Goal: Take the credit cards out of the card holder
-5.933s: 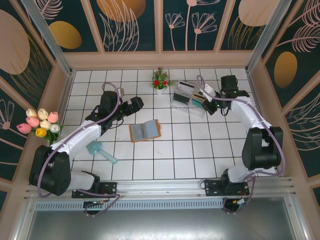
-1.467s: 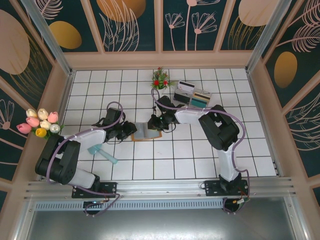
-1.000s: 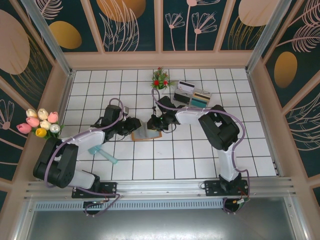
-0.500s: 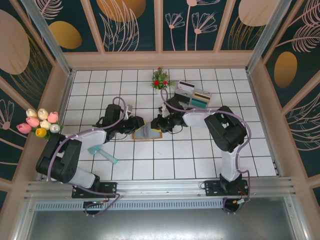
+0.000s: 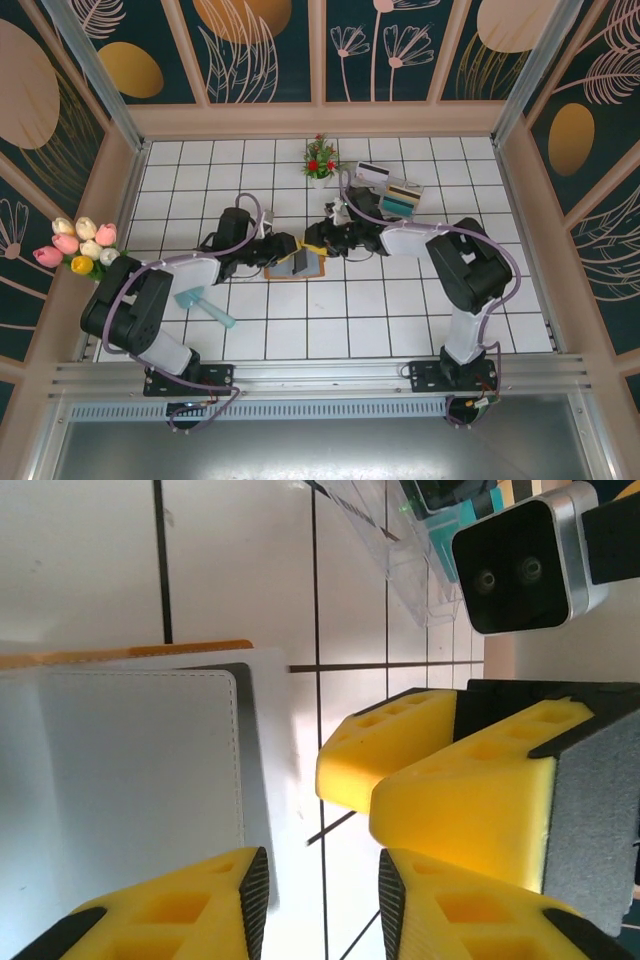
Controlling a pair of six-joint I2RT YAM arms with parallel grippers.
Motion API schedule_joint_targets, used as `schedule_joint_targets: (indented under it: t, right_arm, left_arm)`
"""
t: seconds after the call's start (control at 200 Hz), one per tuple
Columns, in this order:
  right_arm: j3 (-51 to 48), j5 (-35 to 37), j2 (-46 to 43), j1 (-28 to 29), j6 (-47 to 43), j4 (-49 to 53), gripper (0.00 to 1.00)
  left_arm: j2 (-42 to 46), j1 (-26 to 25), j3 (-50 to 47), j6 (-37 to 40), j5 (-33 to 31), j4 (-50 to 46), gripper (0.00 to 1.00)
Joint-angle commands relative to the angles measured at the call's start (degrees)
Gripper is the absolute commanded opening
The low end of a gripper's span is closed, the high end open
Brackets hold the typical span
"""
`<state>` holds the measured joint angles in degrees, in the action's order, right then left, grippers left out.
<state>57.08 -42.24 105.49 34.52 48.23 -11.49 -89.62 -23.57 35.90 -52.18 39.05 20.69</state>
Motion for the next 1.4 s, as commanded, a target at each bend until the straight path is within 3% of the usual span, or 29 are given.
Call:
schedule_joint_targets:
  t: [0.0,0.13,0.31,0.39,0.605,0.701,0.886,1.391]
  right_arm:
    - [-1.18,0.13,-4.02,-1.44,2.22,-3.72,0.4]
    - [0.52,5.83,-5.12,-1.49,-1.61,3.89,0.4]
    - [5.12,9.83,-3.4,0.71,-7.01,12.47,0.4]
    - [6.11,10.03,-1.87,1.66,-7.04,13.51,0.4]
    - [7.85,11.35,1.81,3.13,-6.38,14.56,0.41]
    - [9.46,11.4,3.85,3.57,-7.06,16.62,0.41]
    - [11.53,13.48,7.13,4.74,-8.32,20.15,0.41]
    - [16.7,12.94,11.79,8.19,-9.61,22.85,0.41]
  left_arm:
    - [-1.46,-1.03,2.04,-0.13,1.23,1.55,0.37]
    - [0.04,-1.04,3.32,2.79,-4.34,-5.61,0.37]
    - [6.6,-0.99,4.64,5.26,-24.67,-22.73,0.38]
    - [10.98,-0.95,3.98,5.39,-29.26,-25.97,0.41]
    - [17.28,-0.95,1.81,4.65,-26.34,-25.09,0.44]
    - [16.29,-0.96,0.64,3.41,-24.62,-23.24,0.4]
    - [12.99,-0.97,-0.23,0.89,-30.72,-26.58,0.3]
    - [6.83,-0.95,-4.88,-0.89,-29.38,-23.62,0.13]
